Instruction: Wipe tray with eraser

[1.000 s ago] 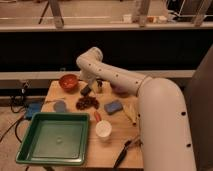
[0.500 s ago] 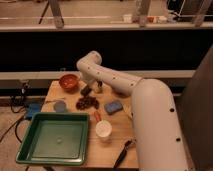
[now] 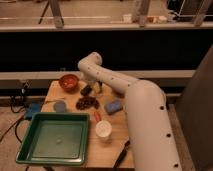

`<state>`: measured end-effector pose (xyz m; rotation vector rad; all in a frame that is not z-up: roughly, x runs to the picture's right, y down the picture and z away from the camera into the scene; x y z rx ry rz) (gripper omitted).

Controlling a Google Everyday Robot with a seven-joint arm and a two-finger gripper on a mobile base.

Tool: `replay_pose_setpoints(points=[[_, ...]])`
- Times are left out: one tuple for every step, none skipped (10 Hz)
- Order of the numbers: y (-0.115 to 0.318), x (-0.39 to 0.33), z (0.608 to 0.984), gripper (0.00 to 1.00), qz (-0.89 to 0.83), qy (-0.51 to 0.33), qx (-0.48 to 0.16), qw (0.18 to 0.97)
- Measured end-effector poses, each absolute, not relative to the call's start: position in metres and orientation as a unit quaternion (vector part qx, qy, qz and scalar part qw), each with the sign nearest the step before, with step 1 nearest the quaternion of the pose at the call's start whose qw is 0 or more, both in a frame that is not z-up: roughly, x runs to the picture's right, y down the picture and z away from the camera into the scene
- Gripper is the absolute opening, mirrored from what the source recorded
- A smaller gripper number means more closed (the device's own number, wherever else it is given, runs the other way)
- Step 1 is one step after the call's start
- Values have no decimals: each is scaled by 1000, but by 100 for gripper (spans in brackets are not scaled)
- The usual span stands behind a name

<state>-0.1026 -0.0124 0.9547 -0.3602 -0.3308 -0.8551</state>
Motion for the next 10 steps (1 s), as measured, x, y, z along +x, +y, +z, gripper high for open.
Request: replay_pose_setpoints(points=[[-10, -103, 960, 80, -409, -159, -177, 881], [-9, -103, 965, 80, -407, -158, -182, 881], [-8, -103, 969, 80, -406, -158, -184, 881], [-7, -104, 973, 80, -407, -157, -187, 880], [-6, -106, 976, 80, -410, -157, -189, 879], [-6, -108, 978, 80, -412, -155, -191, 877], [-5, -110, 980, 80, -415, -153, -194, 876], [-5, -110, 983, 80, -418, -150, -196, 874], [-4, -111, 985, 80, -421, -148, -198, 873], [-2, -110, 989, 80, -422, -147, -200, 872]])
